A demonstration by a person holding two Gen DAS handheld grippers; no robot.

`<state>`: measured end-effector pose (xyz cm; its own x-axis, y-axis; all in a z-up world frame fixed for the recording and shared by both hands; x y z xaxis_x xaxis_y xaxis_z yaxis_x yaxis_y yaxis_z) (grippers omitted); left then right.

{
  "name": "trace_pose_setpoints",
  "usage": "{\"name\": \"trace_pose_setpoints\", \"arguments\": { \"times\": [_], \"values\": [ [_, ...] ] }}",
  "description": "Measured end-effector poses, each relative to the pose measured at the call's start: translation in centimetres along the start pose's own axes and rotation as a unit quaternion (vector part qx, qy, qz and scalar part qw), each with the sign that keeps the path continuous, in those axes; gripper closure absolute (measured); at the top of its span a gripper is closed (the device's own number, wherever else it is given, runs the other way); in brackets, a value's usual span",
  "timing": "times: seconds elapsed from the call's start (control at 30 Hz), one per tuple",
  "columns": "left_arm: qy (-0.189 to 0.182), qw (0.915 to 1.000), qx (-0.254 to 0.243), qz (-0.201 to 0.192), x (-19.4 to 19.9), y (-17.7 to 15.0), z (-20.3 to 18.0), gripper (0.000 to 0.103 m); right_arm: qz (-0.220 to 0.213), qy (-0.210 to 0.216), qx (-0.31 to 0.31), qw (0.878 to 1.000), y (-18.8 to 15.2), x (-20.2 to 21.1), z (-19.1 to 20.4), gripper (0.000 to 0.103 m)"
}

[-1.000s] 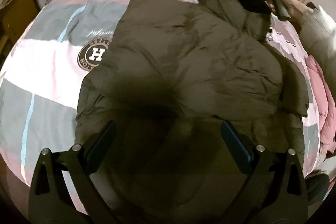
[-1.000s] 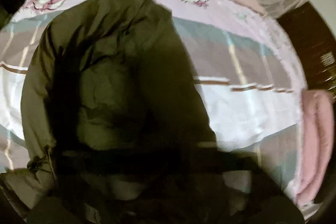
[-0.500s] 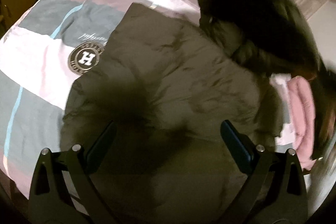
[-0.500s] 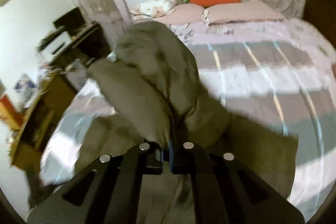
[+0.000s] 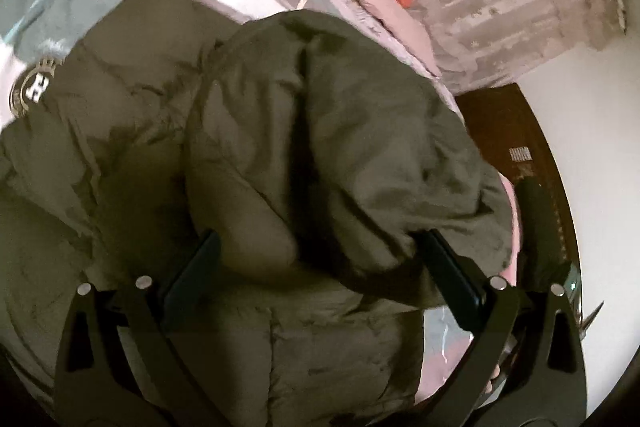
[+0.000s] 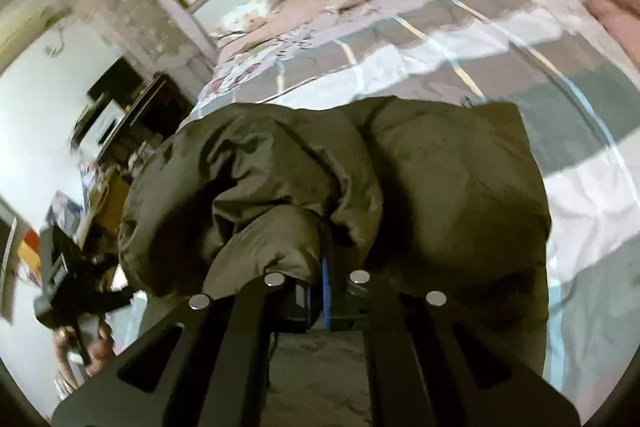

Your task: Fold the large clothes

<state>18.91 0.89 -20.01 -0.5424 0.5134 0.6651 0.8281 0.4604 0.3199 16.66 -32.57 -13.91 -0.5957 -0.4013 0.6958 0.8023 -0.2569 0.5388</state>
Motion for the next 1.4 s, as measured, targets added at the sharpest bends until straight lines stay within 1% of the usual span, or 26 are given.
{"name": "trace_pose_setpoints", "arguments": {
  "times": [0.1, 0.2, 0.3, 0.33, 0.37, 0.4, 0.43, 0.47, 0.5, 0.53, 0.57, 0.6, 0.63, 0.7, 0.8, 0.87, 0.93, 1.0, 1.07, 1.17, 1.2, 1.23, 1.27, 1.3, 1.37, 1.4],
  "values": [
    [0.011, 0.9990, 0.034, 0.027, -1.6, -0.2, 0.6, 0.002, 0.010, -0.024, 0.033, 0.999, -0.9, -0.1, 0.5, 0.098],
    [-0.001, 0.9980, 0.059, 0.024, -1.6, 0.5, 0.3, 0.002, 0.019, -0.055, 0.069, 0.996, -1.7, -0.5, 1.1, 0.098],
    [-0.010, 0.9997, 0.022, 0.000, -0.9, 1.2, -1.8, 0.006, 0.043, -0.061, 0.078, 0.994, -2.2, -1.5, 1.0, 0.097],
    [-0.007, 1.0000, -0.002, -0.003, -0.9, 1.3, -2.4, 0.053, 0.052, -0.057, 0.077, 0.994, -2.3, -1.7, 0.9, 0.095],
    [0.000, 0.9994, -0.023, 0.026, -1.9, 1.2, -2.8, 0.085, 0.058, -0.057, 0.076, 0.994, -2.3, -2.0, 0.8, 0.093],
    [0.001, 0.9987, -0.015, 0.048, -2.6, 1.0, -2.7, 0.094, 0.066, -0.058, 0.077, 0.993, -2.3, -2.1, 0.9, 0.088],
    [-0.003, 0.9984, 0.002, 0.057, -3.0, 0.7, -2.2, 0.095, 0.077, -0.067, 0.084, 0.991, -2.3, -2.2, 1.0, 0.083],
    [-0.001, 0.9982, 0.006, 0.060, -3.1, 0.5, -2.0, 0.095, 0.090, -0.072, 0.100, 0.988, -2.4, -2.0, 1.2, 0.078],
    [0.011, 0.9982, -0.006, 0.059, -3.0, 0.1, -1.8, 0.096, 0.106, -0.076, 0.125, 0.984, -2.5, -1.7, 1.5, 0.065],
    [0.020, 0.9980, -0.018, 0.058, -2.7, -0.3, -1.6, 0.096, 0.117, -0.082, 0.147, 0.979, -2.6, -1.3, 1.7, 0.043],
    [0.026, 0.9974, -0.029, 0.060, -2.4, -1.0, -1.4, 0.096, 0.130, -0.080, 0.182, 0.971, -3.0, -0.2, 2.0, 0.032],
    [0.031, 0.9969, -0.035, 0.063, -2.1, -1.5, -1.2, 0.096, 0.142, -0.053, 0.213, 0.965, -3.6, 1.1, 2.5, 0.021],
    [0.036, 0.9962, -0.040, 0.068, -1.8, -2.2, -0.8, 0.096, 0.146, -0.032, 0.229, 0.962, -4.0, 2.0, 2.8, 0.018],
    [0.050, 0.9938, -0.059, 0.079, -1.2, -3.7, -0.5, 0.096, 0.107, 0.028, 0.239, 0.965, -3.5, 5.2, 3.6, 0.018],
    [0.085, 0.9852, -0.114, 0.096, -0.9, -7.4, -0.6, 0.097, 0.037, 0.116, 0.167, 0.979, -1.5, 6.7, 4.2, 0.017],
    [0.097, 0.9817, -0.122, 0.110, -1.6, -8.9, 0.0, 0.097, 0.048, 0.132, 0.147, 0.979, -1.9, 4.9, 5.0, 0.021],
    [0.105, 0.9800, -0.117, 0.122, -2.5, -9.4, 0.8, 0.097, 0.083, 0.110, 0.152, 0.979, -3.2, 2.0, 5.9, 0.058],
    [0.121, 0.9766, -0.121, 0.131, -3.1, -10.1, 1.9, 0.097, 0.163, 0.055, 0.138, 0.975, -6.5, -3.4, 5.5, 0.069],
    [0.125, 0.9765, -0.109, 0.138, -3.8, -10.1, 2.9, 0.095, 0.206, -0.030, 0.159, 0.965, -9.5, -7.4, 4.7, 0.070],
    [0.107, 0.9805, -0.081, 0.143, -3.3, -9.6, 3.5, 0.079, 0.183, -0.100, 0.212, 0.955, -10.3, -9.4, 5.2, 0.069],
    [0.102, 0.9822, -0.096, 0.126, -2.1, -9.4, 2.8, 0.064, 0.172, -0.101, 0.214, 0.956, -9.8, -9.1, 5.5, 0.069],
    [0.101, 0.9827, -0.112, 0.107, -0.9, -9.1, 2.0, 0.042, 0.163, -0.095, 0.200, 0.962, -9.0, -8.2, 5.6, 0.069],
    [0.101, 0.9826, -0.131, 0.084, 0.4, -8.8, 1.3, 0.033, 0.160, -0.085, 0.180, 0.967, -8.4, -7.4, 5.6, 0.069],
    [0.100, 0.9816, -0.154, 0.053, 2.0, -8.5, 0.4, 0.029, 0.159, -0.059, 0.153, 0.974, -7.7, -6.0, 5.6, 0.068],
    [0.110, 0.9746, -0.194, 0.024, 3.8, -7.9, -0.9, 0.029, 0.173, -0.004, 0.150, 0.973, -7.4, -4.2, 6.5, 0.060],
    [0.115, 0.9724, -0.202, 0.022, 4.0, -7.6, -1.0, 0.035, 0.193, 0.008, 0.170, 0.966, -7.9, -3.9, 7.1, 0.045]
  ]
}}
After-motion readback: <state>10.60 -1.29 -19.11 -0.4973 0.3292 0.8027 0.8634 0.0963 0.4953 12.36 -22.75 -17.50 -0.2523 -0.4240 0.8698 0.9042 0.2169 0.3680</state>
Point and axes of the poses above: each gripper's, at about its wrist camera, not at the fingertips, and x roughly against the way its jaws point, z to its left, y to its top, the point moved 5 cm from there along -x, roughly the way its jaws point, and after that the axes turned 1 degree about x, right-handed, at the moved point
